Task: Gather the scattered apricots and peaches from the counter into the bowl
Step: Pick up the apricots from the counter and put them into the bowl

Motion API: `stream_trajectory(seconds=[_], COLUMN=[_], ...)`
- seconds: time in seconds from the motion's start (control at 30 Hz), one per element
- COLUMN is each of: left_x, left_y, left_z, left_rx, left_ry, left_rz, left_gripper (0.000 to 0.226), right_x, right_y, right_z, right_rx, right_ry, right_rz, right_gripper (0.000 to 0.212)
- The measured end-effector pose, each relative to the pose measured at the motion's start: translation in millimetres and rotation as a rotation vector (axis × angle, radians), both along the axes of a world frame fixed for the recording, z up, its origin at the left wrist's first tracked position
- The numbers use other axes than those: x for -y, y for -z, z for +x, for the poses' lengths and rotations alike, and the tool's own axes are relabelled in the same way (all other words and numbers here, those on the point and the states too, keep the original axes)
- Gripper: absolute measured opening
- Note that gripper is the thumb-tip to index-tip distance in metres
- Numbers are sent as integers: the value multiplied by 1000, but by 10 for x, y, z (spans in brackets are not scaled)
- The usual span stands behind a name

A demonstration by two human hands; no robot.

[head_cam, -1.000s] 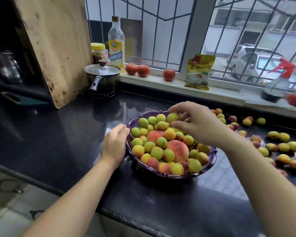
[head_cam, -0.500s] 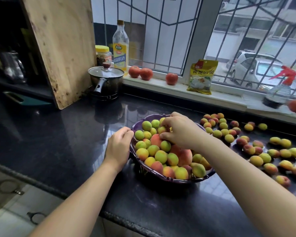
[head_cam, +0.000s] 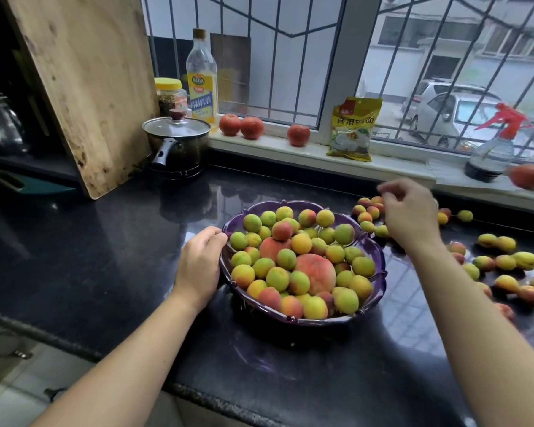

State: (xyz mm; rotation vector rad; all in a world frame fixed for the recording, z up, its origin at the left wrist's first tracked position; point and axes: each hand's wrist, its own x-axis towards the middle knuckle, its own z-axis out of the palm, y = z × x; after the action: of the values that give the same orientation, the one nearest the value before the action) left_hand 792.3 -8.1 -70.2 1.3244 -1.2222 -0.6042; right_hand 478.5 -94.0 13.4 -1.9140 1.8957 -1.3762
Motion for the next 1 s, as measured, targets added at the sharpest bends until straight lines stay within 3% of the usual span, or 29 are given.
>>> stream_trajectory(seconds=[0.13,0.23,0.4,0.47,0.53,0.67,1.0], left_x=[11,16,15,12,1,-2,-19], left_y=[10,14,26,26,14,9,-10], left_z=[-2,-3,16,12,0,3,-10], left_rx=[13,10,37,35,29,21,3], left_ry=[-15,-18,-35,-34,-28,-23,-18], left_rz=[-1,4,-1,-4,-3,15,23], left_gripper=[37,34,38,39,37,37,36], right_x=[-13,-11,89,135,171,165,-15], right_y=[661,743,808,814,807,832,541], right_z=[-236,-226,-176,-169,-161,-153,-228], right_rx=[-72,-100,-481,-518,-497,-449,-71], right_ry=[153,157,44,68,116,161,72], right_rz=[46,72,297,377,380,284,54], right_gripper=[26,35,67,74,70,41,35])
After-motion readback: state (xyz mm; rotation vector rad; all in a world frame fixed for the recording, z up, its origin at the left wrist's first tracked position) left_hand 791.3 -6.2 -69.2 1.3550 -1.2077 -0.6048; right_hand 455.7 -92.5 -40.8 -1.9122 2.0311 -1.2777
